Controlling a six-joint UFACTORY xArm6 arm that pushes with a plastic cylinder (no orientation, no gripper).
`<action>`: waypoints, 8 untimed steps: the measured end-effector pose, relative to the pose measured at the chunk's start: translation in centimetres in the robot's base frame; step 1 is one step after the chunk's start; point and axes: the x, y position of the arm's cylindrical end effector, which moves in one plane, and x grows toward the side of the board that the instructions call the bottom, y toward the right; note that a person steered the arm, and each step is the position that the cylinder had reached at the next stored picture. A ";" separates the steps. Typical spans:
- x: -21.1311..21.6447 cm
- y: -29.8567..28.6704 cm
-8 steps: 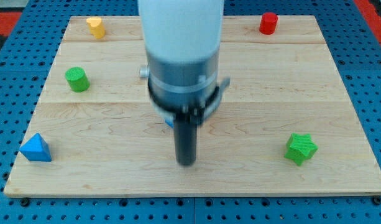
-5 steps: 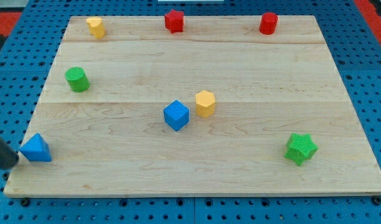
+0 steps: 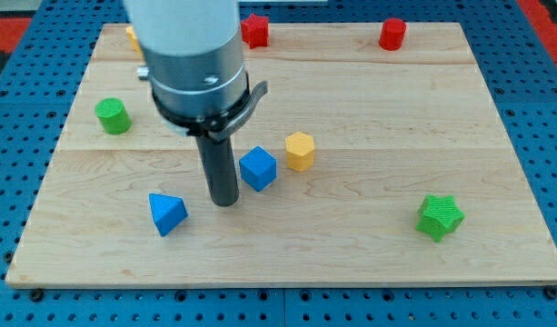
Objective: Slide the blue triangle to the bottom side of the blue cube
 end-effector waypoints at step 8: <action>-3.8 3.4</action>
